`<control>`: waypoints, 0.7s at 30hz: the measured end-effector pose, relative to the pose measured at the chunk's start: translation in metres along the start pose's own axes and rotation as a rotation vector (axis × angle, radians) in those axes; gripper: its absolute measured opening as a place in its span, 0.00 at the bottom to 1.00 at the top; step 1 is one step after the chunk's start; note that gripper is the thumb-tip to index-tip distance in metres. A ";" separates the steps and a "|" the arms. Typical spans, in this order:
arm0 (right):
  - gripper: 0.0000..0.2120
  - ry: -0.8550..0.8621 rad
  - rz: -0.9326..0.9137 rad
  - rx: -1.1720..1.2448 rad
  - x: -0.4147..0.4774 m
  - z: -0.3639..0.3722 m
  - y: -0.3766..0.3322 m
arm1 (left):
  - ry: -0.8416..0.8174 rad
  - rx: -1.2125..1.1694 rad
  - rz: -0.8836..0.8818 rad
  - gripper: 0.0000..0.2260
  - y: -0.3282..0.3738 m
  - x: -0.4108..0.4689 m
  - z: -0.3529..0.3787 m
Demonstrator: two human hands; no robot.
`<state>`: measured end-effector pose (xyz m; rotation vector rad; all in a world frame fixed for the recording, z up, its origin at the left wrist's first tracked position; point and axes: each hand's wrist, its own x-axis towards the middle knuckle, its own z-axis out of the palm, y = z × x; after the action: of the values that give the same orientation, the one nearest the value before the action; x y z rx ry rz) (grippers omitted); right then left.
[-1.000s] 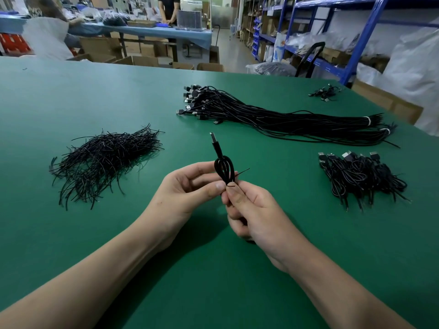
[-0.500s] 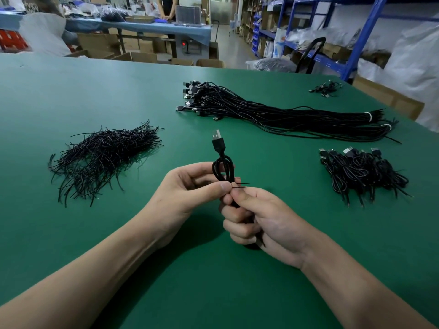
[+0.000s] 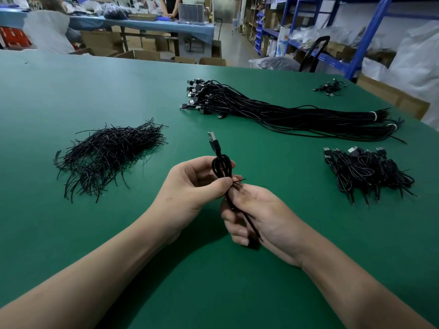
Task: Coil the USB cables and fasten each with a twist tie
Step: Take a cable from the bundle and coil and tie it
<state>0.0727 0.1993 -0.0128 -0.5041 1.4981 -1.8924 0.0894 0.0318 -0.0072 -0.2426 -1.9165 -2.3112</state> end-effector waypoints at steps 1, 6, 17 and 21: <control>0.09 0.058 -0.031 -0.110 0.001 0.002 0.000 | 0.016 0.007 0.005 0.09 0.001 0.001 0.000; 0.11 0.539 -0.379 -0.811 0.002 -0.004 0.001 | 0.090 0.062 0.005 0.10 0.002 0.002 -0.003; 0.12 0.653 -0.505 -0.867 0.001 -0.010 -0.005 | 0.002 -0.002 -0.077 0.09 0.000 0.001 -0.004; 0.13 0.589 -0.395 -0.733 0.001 -0.008 -0.002 | 0.014 0.056 -0.021 0.11 -0.001 0.001 -0.003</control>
<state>0.0663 0.2045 -0.0134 -0.6239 2.6814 -1.8105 0.0881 0.0293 -0.0089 -0.2002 -1.9834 -2.2617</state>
